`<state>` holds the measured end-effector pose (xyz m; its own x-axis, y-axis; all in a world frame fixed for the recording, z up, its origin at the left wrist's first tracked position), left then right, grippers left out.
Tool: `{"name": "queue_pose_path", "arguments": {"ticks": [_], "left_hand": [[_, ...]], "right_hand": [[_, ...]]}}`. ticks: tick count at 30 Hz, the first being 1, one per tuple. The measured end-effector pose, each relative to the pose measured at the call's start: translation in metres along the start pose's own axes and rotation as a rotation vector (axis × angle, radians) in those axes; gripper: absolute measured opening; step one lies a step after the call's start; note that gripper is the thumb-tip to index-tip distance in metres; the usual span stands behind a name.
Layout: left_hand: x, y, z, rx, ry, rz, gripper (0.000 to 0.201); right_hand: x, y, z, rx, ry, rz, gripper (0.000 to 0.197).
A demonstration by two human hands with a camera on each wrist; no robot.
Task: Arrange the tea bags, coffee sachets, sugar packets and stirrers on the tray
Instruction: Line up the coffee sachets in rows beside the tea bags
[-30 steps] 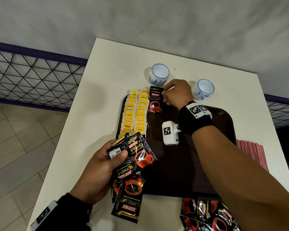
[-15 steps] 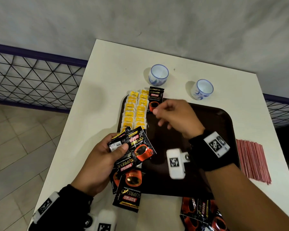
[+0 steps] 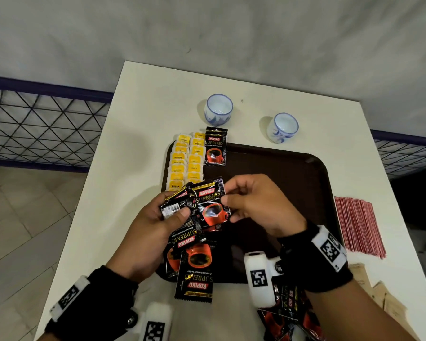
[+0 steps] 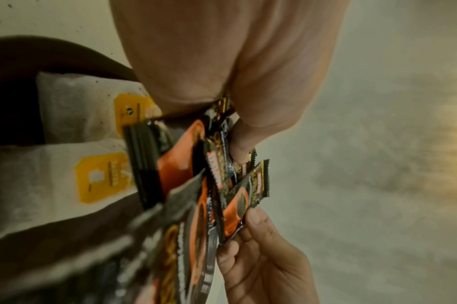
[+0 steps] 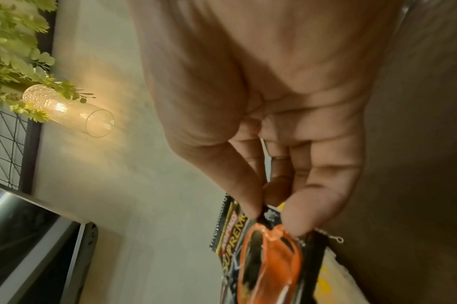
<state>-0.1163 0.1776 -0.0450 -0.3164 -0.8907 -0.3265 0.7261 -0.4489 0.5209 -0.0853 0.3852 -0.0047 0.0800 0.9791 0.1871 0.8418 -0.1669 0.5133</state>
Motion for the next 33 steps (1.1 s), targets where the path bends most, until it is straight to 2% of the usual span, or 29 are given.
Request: {"name": "queue_pose_path", "arguments": {"ticks": [6,13,20,33], "left_hand": [[0.01,0.001,-0.001,0.021,0.032,0.028,0.028],[0.015,0.002,-0.006,0.029,0.09,0.03,0.029],[0.017,0.002,-0.009,0.039,0.1,0.029,0.032],[0.016,0.002,-0.017,0.031,0.118,0.009,0.037]], "right_hand": [[0.029,-0.009,-0.01,0.022,-0.187,0.138,0.016],[0.052,-0.058,-0.004,-0.021,-0.121,0.291,0.017],[0.046,-0.092,0.005,-0.077,0.02,0.278,0.017],[0.037,-0.105,0.0,-0.085,-0.027,0.253,0.017]]}}
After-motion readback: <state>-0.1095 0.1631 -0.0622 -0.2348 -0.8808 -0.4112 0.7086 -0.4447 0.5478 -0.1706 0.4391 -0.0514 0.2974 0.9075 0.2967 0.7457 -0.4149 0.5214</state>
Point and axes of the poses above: each hand's wrist, its own y-axis away from the middle knuckle, its own x-axis out of the back of the hand, z = x × y, the point moved 2 cm from there along -y, towards the middle knuckle, and after that the axes turned 1 degree about -z, right-handed, at the moved point
